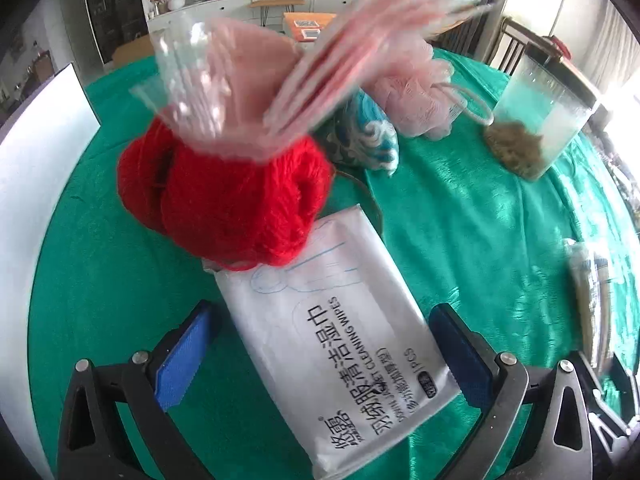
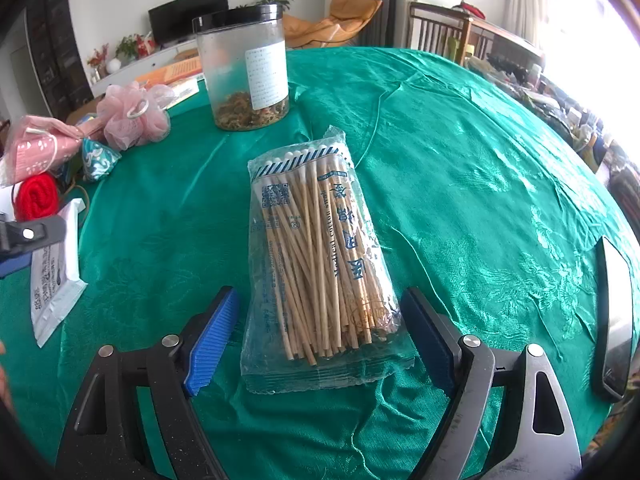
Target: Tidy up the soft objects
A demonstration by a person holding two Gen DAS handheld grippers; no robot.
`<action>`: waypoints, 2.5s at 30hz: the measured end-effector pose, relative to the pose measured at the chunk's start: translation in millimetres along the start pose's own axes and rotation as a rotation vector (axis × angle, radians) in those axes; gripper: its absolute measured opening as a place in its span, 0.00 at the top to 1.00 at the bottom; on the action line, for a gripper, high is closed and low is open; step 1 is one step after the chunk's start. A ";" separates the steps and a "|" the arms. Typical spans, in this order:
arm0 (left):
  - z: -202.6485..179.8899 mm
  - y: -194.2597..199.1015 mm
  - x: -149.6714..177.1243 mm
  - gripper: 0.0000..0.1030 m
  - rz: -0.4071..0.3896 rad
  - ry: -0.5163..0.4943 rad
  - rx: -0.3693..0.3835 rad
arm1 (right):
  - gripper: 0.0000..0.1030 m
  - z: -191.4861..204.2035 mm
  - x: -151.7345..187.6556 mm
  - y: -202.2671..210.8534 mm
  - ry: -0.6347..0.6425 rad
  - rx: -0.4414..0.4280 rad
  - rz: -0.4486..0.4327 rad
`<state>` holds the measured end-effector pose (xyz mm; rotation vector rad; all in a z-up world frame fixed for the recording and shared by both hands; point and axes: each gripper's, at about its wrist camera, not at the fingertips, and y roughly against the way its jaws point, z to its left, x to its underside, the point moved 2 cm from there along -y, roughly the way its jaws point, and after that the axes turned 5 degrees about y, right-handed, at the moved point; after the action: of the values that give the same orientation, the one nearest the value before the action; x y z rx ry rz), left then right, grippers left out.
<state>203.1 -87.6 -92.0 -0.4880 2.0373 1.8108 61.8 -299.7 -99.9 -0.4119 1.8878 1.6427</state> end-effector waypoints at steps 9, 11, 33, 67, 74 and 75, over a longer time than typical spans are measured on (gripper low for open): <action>48.4 39.7 41.7 0.27 0.022 -0.137 0.129 | 0.17 -0.3 -0.1 0.2 0.000 0.000 0.000; 50.2 39.3 44.2 0.16 0.030 -0.161 0.112 | 0.17 -0.6 -0.1 0.3 -0.001 -0.001 -0.001; 134.7 163.9 58.2 0.35 -0.108 -0.005 0.295 | 0.73 10.5 -36.6 71.3 -0.027 -0.311 0.025; 92.0 132.4 79.1 0.01 -0.096 -0.070 0.262 | 0.30 77.6 17.4 38.6 0.143 -0.027 -0.082; 74.9 63.1 64.0 0.01 -0.066 -0.063 0.173 | 0.30 52.8 14.2 31.5 0.068 -0.002 -0.063; 75.2 57.7 59.5 0.01 -0.075 -0.066 0.156 | 0.30 51.6 13.5 27.4 0.065 -0.006 -0.045</action>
<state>126.4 -7.1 -79.2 -0.4469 2.0672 1.5886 47.2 -242.4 -89.6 -0.5123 1.9069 1.6235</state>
